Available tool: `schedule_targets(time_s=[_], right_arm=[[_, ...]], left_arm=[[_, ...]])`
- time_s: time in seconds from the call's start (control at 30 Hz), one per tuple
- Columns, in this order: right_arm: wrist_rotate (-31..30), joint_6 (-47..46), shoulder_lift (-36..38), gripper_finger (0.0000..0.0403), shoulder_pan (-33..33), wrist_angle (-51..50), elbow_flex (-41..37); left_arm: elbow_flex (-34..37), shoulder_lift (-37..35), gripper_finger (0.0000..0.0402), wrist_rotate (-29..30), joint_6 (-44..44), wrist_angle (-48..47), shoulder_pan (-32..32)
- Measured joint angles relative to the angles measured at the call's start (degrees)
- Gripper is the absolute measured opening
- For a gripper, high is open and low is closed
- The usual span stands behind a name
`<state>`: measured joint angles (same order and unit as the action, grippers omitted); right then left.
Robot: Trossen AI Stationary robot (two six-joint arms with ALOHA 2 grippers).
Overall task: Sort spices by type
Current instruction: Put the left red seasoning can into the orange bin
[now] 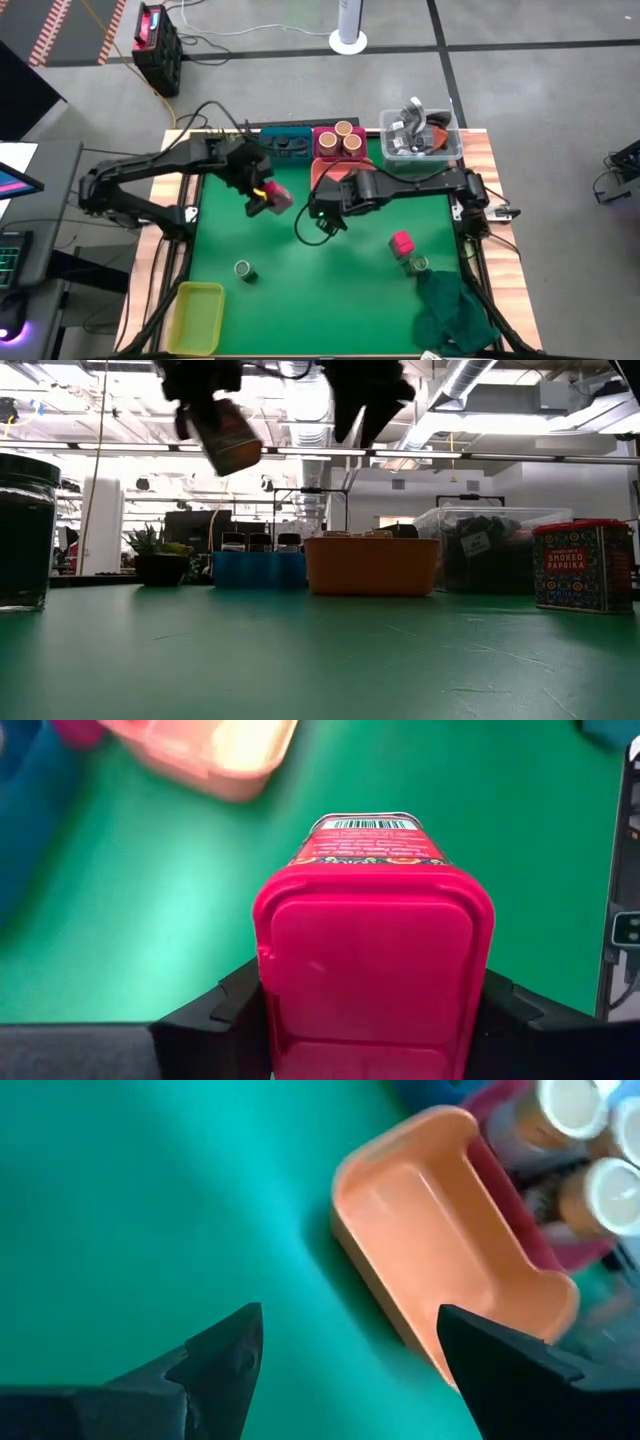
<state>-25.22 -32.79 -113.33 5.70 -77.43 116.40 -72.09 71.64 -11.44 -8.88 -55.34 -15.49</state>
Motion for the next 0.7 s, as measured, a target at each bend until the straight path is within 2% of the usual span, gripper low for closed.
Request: schedule_targets(time_s=[0.13, 0.27, 0.43, 0.7], right_arm=[[-1.65, 0.45, 2.39, 0.0329, -1.18, -4.45, 0.0], [-1.85, 0.93, 5.58, 0.0329, -2.54, -1.97, -3.28], [-1.37, -0.99, 13.5, 0.0329, -2.89, 7.46, -16.31], [-0.14, -11.31, 27.89, 0.0329, -2.25, 19.03, -36.1]], left_arm=[[-5.46, 5.0, 0.021, 0.12, 2.72, -0.74, -0.43], [-9.57, 10.29, 0.021, 0.32, 5.88, -0.67, -1.34], [-11.45, 14.25, 0.021, 0.34, 8.4, 2.08, -2.95], [-11.55, 18.19, 0.021, 0.3, 7.41, 10.22, -5.62]])
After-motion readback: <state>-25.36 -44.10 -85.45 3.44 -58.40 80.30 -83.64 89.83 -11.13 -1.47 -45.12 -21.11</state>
